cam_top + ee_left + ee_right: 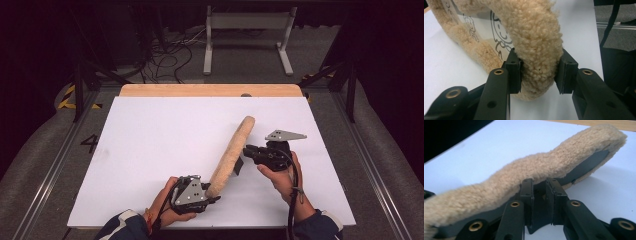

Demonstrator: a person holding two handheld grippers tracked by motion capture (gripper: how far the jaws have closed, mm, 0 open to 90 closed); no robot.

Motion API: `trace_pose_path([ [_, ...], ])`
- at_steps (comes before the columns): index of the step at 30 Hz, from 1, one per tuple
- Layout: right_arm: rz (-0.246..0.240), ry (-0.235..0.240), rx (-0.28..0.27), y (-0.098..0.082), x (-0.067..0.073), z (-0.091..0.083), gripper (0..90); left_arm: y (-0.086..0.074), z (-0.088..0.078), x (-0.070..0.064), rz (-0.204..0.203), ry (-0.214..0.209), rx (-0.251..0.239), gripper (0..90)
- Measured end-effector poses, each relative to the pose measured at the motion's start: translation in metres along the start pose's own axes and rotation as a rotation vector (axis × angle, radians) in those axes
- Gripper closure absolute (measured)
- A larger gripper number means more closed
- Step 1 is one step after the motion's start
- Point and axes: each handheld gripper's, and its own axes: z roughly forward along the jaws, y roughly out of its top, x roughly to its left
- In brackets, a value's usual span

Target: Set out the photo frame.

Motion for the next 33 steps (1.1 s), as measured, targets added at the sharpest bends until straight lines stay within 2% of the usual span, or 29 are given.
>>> trace_pose_path([
  [2,0.052,0.013,-0.011,0.003,0.001,-0.004,65.7,0.000,0.001,0.000,-0.013,-0.003,0.001,61.2],
  [4,0.094,0.036,-0.017,0.006,0.002,-0.005,62.8,0.002,0.003,-0.001,-0.006,-0.005,-0.003,60.5],
  [9,0.148,0.058,-0.024,0.015,0.008,-0.003,50.9,0.006,0.008,-0.003,-0.007,-0.002,-0.003,58.4],
  [12,0.161,0.037,0.009,0.018,0.011,0.007,44.4,0.008,0.012,-0.004,-0.007,-0.002,-0.006,56.9],
  [14,0.170,0.004,0.026,0.020,0.011,0.014,40.8,0.009,0.014,-0.005,-0.007,0.001,-0.011,56.1],
  [19,0.198,-0.023,0.044,0.024,0.009,0.021,37.3,0.011,0.018,-0.005,-0.013,0.000,-0.014,53.6],
  [20,0.195,-0.037,0.072,0.025,0.007,0.027,34.8,0.012,0.020,-0.006,-0.019,0.005,-0.017,52.6],
  [21,0.195,-0.037,0.072,0.025,0.007,0.027,34.8,0.013,0.022,-0.006,-0.015,0.008,-0.020,52.6],
  [23,0.209,-0.040,0.108,0.026,0.005,0.035,33.6,0.016,0.026,-0.008,-0.024,0.016,-0.015,50.8],
  [26,0.193,-0.036,0.149,0.031,0.002,0.037,34.4,0.017,0.030,-0.008,-0.035,0.017,-0.026,48.8],
  [30,0.176,-0.012,0.233,0.039,0.000,0.041,34.6,0.018,0.031,-0.007,-0.023,0.018,0.005,42.6],
  [32,0.158,0.005,0.277,0.043,-0.003,0.041,36.0,0.018,0.026,-0.006,-0.010,0.020,0.016,38.4],
  [33,0.160,0.022,0.294,0.044,-0.005,0.042,36.2,0.018,0.022,-0.004,-0.017,0.014,0.018,35.8],
])
